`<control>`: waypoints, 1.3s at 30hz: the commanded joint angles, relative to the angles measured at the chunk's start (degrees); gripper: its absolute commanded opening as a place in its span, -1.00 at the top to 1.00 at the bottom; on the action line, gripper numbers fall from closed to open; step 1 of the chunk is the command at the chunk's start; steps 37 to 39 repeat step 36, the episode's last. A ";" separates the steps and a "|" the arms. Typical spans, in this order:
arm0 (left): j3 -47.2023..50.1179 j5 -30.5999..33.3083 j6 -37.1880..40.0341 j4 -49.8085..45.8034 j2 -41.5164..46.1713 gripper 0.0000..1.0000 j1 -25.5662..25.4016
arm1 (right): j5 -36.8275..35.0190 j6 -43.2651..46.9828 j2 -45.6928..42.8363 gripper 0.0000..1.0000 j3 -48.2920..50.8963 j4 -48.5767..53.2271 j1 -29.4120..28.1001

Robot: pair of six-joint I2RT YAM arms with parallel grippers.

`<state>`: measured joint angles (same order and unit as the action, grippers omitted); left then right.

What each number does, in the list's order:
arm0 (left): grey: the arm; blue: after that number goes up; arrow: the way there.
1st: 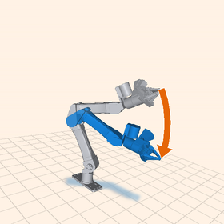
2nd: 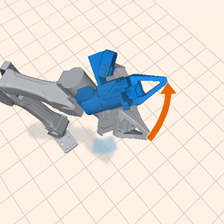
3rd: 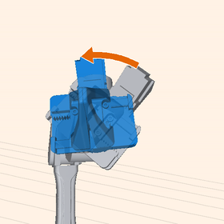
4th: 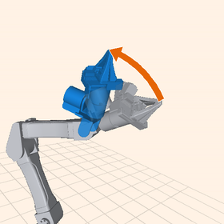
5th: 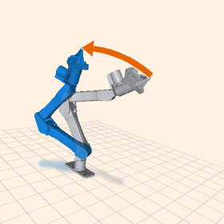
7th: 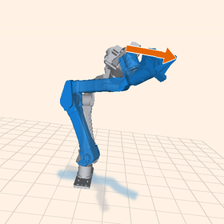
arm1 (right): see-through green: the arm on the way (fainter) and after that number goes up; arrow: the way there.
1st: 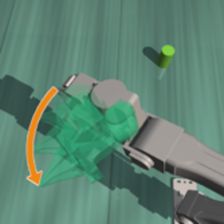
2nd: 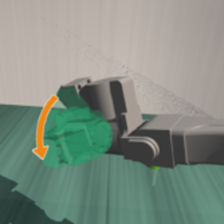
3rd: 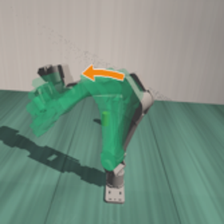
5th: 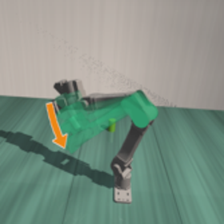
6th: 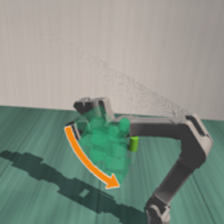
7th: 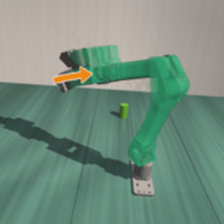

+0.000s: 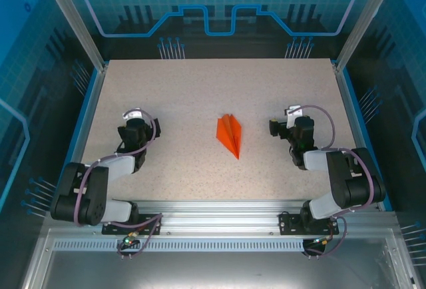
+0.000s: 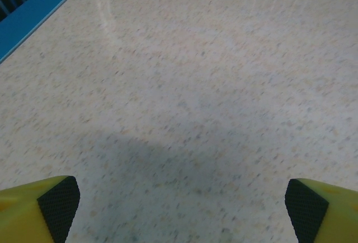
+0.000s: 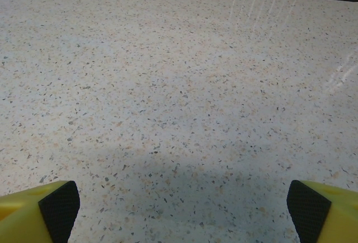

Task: Fold a paper plane with a square sheet of paper (pick it up from the middle)
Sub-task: Reset both arms

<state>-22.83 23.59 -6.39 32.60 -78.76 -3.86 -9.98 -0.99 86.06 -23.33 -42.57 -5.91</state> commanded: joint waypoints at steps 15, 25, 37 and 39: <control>0.76 -10.03 3.99 16.54 -8.46 -0.97 2.44 | 0.73 0.70 -0.02 -0.99 -0.49 -2.15 1.18; 0.26 -12.17 4.96 15.68 -8.51 -0.97 2.19 | 0.75 0.64 -0.02 -0.99 -0.49 -2.17 1.24; 0.03 -13.32 5.25 15.26 -8.54 -0.97 2.36 | 0.72 0.69 -0.02 -0.99 -0.49 -2.17 1.23; 0.03 -13.32 5.25 15.26 -8.54 -0.97 2.36 | 0.72 0.69 -0.02 -0.99 -0.49 -2.17 1.23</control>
